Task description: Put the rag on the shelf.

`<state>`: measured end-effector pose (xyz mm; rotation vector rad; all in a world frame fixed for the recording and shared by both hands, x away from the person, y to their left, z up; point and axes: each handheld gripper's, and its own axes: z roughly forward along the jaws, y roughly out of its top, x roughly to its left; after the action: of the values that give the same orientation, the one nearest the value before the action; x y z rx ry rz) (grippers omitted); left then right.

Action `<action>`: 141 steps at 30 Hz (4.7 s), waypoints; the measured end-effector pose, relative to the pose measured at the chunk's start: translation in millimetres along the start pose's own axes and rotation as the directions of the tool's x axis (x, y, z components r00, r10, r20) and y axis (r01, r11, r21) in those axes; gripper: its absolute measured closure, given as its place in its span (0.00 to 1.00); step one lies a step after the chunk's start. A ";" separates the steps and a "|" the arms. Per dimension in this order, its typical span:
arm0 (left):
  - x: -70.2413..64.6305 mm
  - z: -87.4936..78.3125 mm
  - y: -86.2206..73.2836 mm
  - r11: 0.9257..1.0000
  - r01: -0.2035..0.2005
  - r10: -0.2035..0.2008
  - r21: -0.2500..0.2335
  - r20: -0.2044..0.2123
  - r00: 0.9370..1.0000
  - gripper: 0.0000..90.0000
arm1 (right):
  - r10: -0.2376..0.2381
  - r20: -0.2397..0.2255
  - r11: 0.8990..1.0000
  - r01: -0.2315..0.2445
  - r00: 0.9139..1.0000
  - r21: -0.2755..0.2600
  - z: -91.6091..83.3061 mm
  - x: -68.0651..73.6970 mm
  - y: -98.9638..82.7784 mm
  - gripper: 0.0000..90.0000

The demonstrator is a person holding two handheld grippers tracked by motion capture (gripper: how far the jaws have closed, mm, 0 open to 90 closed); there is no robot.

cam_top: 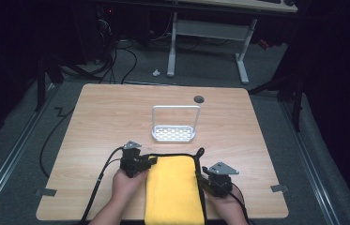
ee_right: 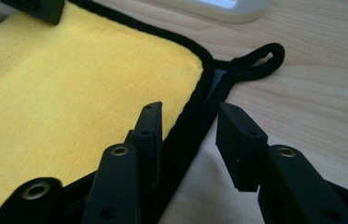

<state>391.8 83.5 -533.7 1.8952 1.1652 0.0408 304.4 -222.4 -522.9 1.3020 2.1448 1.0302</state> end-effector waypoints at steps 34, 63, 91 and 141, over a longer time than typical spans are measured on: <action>-11.8 1.6 -8.3 0.990 -0.142 0.141 -0.015 -0.062 0.988 0.85 | 0.074 0.013 0.996 -0.075 0.997 0.056 44.4 0.7 27.9 0.92; -45.1 -32.8 6.2 0.953 -0.186 0.165 -0.240 -0.104 0.981 0.93 | 0.027 0.030 0.980 -0.020 0.999 -0.196 -0.4 12.8 41.9 0.92; -78.5 -97.7 91.1 0.845 -0.310 0.253 -0.436 -0.184 0.950 0.94 | -0.020 0.132 0.911 0.072 0.991 -0.407 -60.6 11.0 130.1 0.92; -81.3 -113.4 231.4 0.748 -0.444 0.334 -0.493 -0.299 0.894 0.94 | 0.036 0.134 0.842 0.042 0.990 -0.538 -57.1 -34.4 246.1 0.92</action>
<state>459.1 60.1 -273.0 1.5887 0.7354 0.7382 421.3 -204.0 -297.1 1.0517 1.5786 1.3712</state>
